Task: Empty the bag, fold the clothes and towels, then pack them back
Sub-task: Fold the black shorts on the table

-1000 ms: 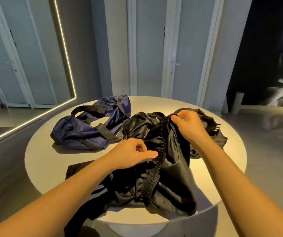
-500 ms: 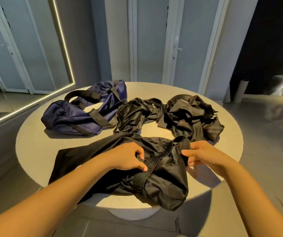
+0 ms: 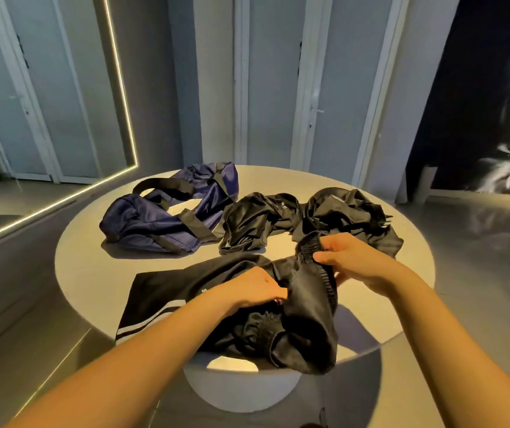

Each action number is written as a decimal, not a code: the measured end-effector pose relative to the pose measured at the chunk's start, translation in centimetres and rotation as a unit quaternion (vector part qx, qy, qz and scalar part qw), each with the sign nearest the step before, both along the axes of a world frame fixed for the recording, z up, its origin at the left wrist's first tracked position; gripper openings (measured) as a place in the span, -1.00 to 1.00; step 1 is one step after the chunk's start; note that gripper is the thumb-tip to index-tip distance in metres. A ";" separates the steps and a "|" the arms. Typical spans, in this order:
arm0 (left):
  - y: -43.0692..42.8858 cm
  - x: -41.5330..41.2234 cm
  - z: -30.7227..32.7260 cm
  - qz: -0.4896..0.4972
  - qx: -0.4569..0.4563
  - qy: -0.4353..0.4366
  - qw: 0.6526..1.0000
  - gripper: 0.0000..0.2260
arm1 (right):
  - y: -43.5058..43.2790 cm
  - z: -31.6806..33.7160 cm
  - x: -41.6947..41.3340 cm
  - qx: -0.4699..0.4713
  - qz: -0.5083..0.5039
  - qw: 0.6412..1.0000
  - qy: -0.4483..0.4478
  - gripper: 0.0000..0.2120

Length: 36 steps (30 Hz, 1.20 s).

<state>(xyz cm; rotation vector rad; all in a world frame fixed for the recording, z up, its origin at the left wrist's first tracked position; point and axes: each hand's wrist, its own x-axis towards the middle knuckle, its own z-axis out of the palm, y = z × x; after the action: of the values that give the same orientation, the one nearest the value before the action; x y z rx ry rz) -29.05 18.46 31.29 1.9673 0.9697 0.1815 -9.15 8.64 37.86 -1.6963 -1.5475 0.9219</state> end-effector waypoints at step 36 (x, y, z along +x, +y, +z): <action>3.4 -0.7 2.8 0.096 0.146 0.002 0.985 -0.83 | -2.9 -4.5 4.1 -0.029 -0.305 0.944 0.119 -0.85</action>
<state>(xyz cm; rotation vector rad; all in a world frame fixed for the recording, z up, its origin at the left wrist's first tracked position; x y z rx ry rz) -29.79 21.83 34.08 2.1360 1.1900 0.4505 -5.10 5.73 33.38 -1.8628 -0.7631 0.8013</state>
